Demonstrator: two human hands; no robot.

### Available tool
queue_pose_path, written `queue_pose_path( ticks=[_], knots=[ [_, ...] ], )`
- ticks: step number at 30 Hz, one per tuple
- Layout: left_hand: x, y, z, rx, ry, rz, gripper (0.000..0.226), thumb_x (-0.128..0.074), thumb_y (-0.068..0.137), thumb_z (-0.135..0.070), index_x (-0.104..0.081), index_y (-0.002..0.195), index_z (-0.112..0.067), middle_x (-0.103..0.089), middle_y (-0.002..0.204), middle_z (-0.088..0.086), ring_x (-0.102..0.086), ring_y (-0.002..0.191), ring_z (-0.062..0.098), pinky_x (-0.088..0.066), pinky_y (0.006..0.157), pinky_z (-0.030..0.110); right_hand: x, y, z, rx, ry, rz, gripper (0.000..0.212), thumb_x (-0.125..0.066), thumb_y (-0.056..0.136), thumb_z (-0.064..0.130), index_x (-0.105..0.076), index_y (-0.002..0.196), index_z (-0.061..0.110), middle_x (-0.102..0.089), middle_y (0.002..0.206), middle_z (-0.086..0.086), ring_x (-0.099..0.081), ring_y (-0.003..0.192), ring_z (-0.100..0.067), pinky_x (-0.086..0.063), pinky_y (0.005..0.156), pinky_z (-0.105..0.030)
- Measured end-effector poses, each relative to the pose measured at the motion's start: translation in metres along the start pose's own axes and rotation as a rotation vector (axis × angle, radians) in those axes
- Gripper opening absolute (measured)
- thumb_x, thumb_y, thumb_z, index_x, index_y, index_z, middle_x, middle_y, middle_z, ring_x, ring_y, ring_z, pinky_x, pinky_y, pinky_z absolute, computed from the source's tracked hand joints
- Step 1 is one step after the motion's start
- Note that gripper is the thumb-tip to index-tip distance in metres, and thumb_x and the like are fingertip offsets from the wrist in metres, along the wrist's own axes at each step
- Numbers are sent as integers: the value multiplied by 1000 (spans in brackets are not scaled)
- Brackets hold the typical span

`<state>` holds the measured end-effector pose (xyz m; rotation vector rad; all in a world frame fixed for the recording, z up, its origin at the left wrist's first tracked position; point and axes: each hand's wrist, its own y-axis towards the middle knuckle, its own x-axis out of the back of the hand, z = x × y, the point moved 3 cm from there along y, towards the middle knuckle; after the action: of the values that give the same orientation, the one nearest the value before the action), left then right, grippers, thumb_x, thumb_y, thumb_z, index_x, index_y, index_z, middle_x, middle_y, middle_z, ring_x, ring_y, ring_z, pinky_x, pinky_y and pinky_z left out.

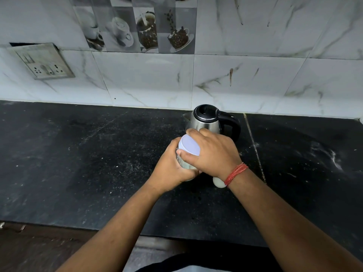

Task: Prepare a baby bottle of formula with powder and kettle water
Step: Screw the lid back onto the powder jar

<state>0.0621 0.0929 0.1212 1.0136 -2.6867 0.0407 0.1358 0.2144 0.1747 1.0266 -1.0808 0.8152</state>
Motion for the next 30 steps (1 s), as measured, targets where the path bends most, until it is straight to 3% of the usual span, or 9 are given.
queue_pose_path(
  ticks=[6,9,11,13,17,21,25,30],
  knots=[
    [9,8,12,-28,-18,-2,86,-91,68,-25,-39,131,-50,-55,134,-15,-59,122,1,-53,99,27,-11,0,3,-89,202,1,89,-47,75,83,-40,146,28,-50,130,0,-60,114,-27,-51,88,-39],
    [12,10,26,-32,50,-49,90,-89,60,-48,-35,131,-59,-38,138,-25,-46,135,6,-43,113,33,-25,-2,-1,-109,387,11,84,-68,79,66,-41,145,22,-49,134,-2,-53,123,-24,-49,99,-40],
    [14,12,40,-4,127,-68,90,-83,54,-59,-33,129,-62,-31,131,-23,-40,135,11,-38,115,32,-42,-5,-4,-127,485,51,76,-75,82,51,-45,143,18,-49,136,-3,-49,127,-23,-44,106,-39],
    [14,13,55,38,156,-65,95,-86,54,-55,-33,133,-58,-33,132,-13,-39,134,14,-37,115,33,-59,-10,-5,-141,546,78,68,-77,84,38,-49,142,17,-50,136,-3,-48,128,-23,-42,109,-39],
    [11,12,80,94,138,-45,91,-95,70,-18,-39,139,-40,-39,138,-6,-44,127,9,-40,113,31,-88,-21,-1,-194,567,73,59,-74,87,21,-53,142,17,-52,135,-4,-46,128,-25,-40,111,-36],
    [6,11,102,99,129,-28,91,-94,64,-34,-43,140,-35,-48,137,-8,-53,127,10,-45,106,26,-111,-31,1,-222,551,84,57,-70,89,13,-52,142,18,-51,137,-2,-45,129,-23,-35,113,-29],
    [0,7,126,139,118,8,93,-96,66,-23,-41,140,-23,-51,134,-10,-57,124,7,-51,105,35,-127,-42,0,-188,496,155,58,-65,89,8,-51,144,17,-49,137,-4,-45,129,-25,-33,114,-30],
    [0,2,137,160,138,-1,91,-96,70,-20,-37,137,-36,-48,134,-17,-52,121,-10,-46,98,14,-137,-50,-3,-139,524,171,65,-65,84,1,-48,144,19,-46,137,-2,-49,128,-25,-41,112,-37]
  ],
)
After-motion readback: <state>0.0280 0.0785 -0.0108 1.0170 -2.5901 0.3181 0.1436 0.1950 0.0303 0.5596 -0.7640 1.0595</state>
